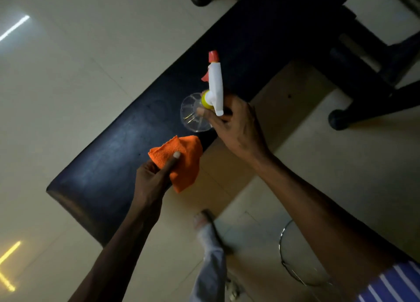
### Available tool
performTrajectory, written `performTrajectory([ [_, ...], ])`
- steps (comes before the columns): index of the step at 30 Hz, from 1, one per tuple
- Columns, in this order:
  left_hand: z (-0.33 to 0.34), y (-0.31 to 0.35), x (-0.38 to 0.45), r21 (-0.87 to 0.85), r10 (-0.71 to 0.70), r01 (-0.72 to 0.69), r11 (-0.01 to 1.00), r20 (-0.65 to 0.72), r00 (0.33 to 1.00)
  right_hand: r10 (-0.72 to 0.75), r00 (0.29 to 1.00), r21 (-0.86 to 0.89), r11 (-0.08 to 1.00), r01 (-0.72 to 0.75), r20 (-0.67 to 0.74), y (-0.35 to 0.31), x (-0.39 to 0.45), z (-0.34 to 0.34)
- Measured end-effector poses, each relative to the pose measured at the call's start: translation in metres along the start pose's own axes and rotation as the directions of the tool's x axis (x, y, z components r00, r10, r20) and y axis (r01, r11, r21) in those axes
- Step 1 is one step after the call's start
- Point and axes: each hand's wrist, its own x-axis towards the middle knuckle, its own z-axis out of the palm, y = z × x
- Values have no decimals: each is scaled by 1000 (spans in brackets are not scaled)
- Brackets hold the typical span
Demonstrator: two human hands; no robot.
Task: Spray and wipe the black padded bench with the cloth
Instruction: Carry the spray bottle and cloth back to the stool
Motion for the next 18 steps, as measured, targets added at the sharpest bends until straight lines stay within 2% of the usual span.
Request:
performTrajectory([
  [3,19,-9,-5,66,33,-38,997,70,997,77,993,-16,997,-79,-93,18,-33,-35],
  [9,74,-28,-35,136,92,-127,983,238,967,71,959,-68,993,-93,-274,49,-122,-118],
  [18,178,-96,-157,237,57,-172,956,426,903,178,841,-6,977,-211,-511,63,-310,-244],
])
